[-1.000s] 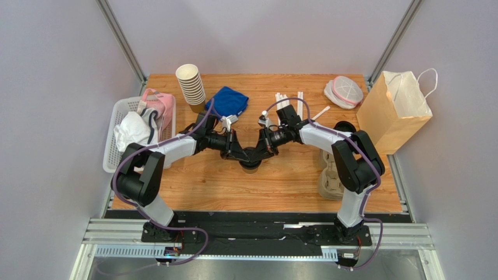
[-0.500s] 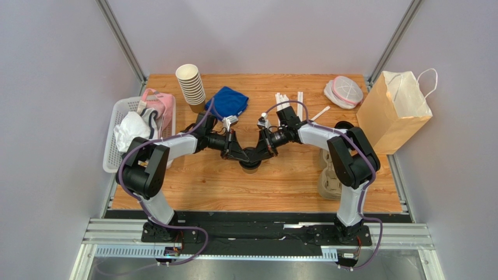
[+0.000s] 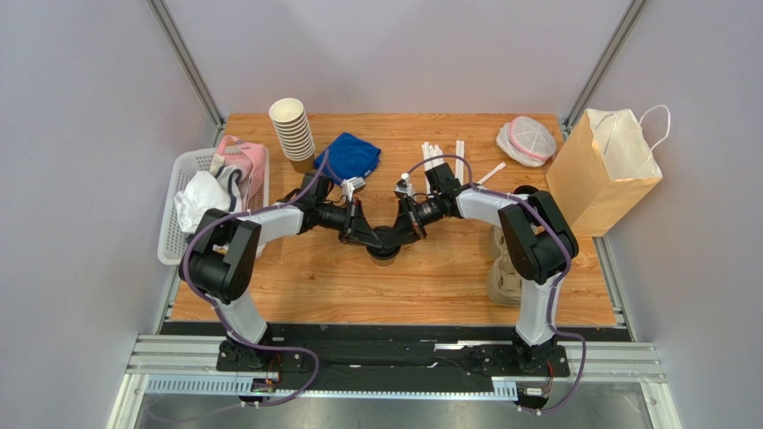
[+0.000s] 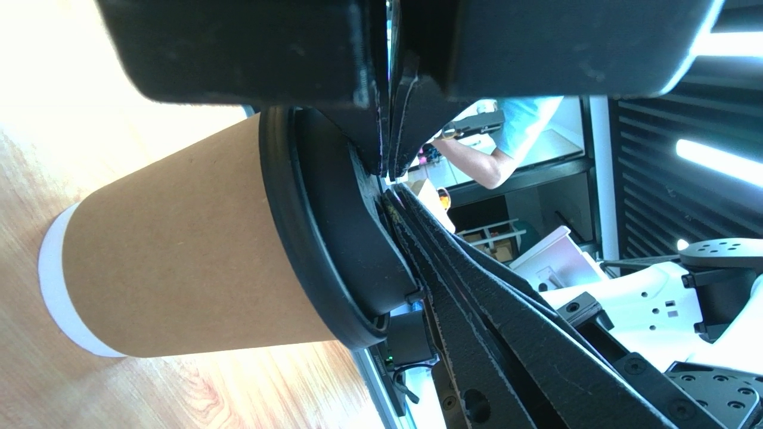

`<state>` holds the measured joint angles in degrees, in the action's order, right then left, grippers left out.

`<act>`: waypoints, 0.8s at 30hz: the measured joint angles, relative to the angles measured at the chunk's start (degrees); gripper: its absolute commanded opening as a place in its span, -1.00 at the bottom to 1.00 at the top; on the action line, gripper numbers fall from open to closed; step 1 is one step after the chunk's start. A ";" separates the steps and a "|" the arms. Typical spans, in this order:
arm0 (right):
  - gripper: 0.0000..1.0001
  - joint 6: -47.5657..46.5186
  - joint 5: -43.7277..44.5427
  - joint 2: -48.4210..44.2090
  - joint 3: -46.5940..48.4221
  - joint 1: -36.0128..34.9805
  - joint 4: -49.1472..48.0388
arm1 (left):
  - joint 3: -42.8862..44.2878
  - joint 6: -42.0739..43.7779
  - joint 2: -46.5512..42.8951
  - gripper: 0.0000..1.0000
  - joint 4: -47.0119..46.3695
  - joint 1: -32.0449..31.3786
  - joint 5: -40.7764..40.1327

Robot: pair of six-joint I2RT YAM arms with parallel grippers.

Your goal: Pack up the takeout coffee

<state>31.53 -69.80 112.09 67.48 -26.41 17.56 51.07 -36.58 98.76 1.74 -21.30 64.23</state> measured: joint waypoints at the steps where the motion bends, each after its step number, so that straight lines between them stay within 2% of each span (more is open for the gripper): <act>1: -1.00 -0.20 -0.26 0.24 0.15 0.02 0.13 | 0.02 -0.04 0.09 -0.99 0.04 0.02 -0.02; 17: -1.00 -3.34 -0.22 0.63 1.97 -0.07 3.78 | 0.52 0.26 0.37 -0.93 0.04 0.00 0.59; 24: -1.00 -5.60 1.81 -0.94 3.02 -1.33 7.02 | -0.50 1.22 -4.20 -0.91 0.39 -1.14 -0.81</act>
<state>25.93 -67.99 111.15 70.50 -27.75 24.58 50.57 -35.35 94.56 2.13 -22.44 63.42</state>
